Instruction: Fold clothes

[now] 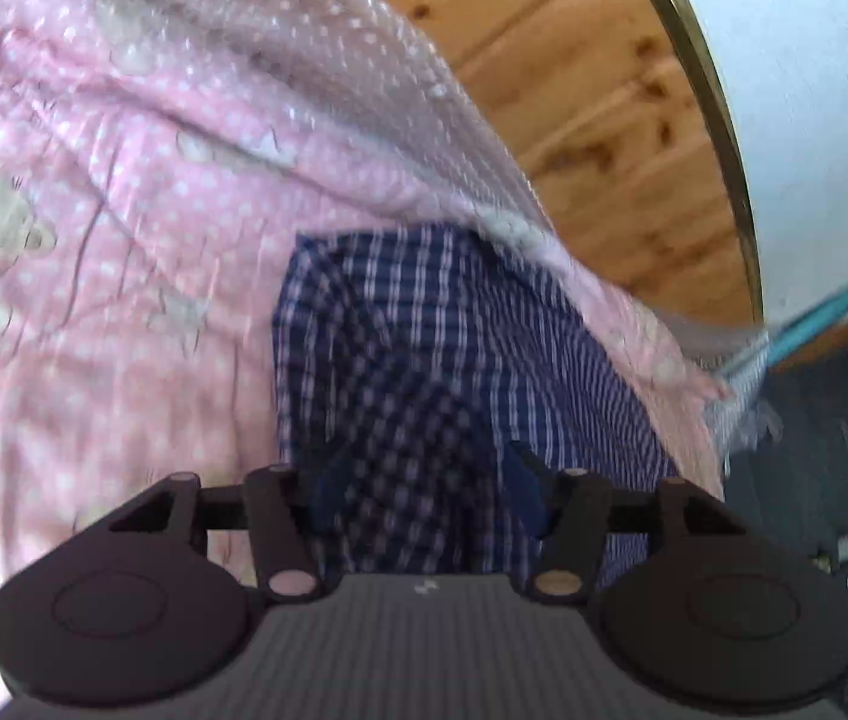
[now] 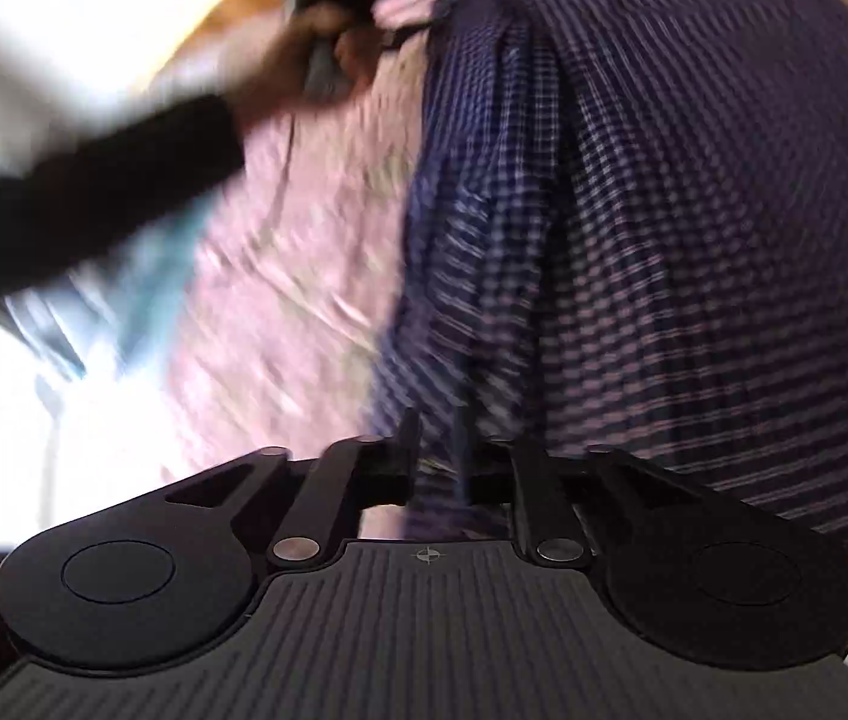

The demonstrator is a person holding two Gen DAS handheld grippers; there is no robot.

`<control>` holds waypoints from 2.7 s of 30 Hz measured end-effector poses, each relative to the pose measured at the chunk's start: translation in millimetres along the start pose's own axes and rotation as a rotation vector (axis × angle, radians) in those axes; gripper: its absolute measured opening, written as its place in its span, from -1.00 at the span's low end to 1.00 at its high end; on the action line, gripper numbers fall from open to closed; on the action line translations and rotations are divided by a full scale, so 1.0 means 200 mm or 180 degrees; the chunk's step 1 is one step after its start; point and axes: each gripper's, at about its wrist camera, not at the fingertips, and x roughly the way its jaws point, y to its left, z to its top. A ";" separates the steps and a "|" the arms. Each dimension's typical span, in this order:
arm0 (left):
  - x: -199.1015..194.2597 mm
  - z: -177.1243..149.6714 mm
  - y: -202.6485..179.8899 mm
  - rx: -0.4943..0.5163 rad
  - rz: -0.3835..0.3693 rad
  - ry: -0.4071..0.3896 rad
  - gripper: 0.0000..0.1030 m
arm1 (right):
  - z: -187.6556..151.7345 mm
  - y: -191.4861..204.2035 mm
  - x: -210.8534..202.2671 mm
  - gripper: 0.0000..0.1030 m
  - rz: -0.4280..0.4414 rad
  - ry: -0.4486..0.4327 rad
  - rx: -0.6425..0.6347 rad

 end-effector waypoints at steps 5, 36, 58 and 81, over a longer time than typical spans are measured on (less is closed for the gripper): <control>-0.01 -0.03 0.03 -0.0063 -0.0036 0.0010 0.10 | -0.04 -0.22 0.17 0.18 0.0677 0.0044 0.1312; 0.04 0.03 0.04 -0.0003 -0.0100 0.0149 0.11 | -0.20 -0.25 0.41 0.03 0.0226 -0.0574 0.2262; 0.16 0.12 -0.24 0.0592 0.0364 0.0372 -0.46 | -0.25 -0.16 0.16 -1.00 -0.0079 -0.0393 0.1398; 0.02 0.06 0.14 -0.0231 0.0161 0.0153 -0.90 | -0.33 -0.25 0.06 -1.00 -0.0660 -0.0120 0.1054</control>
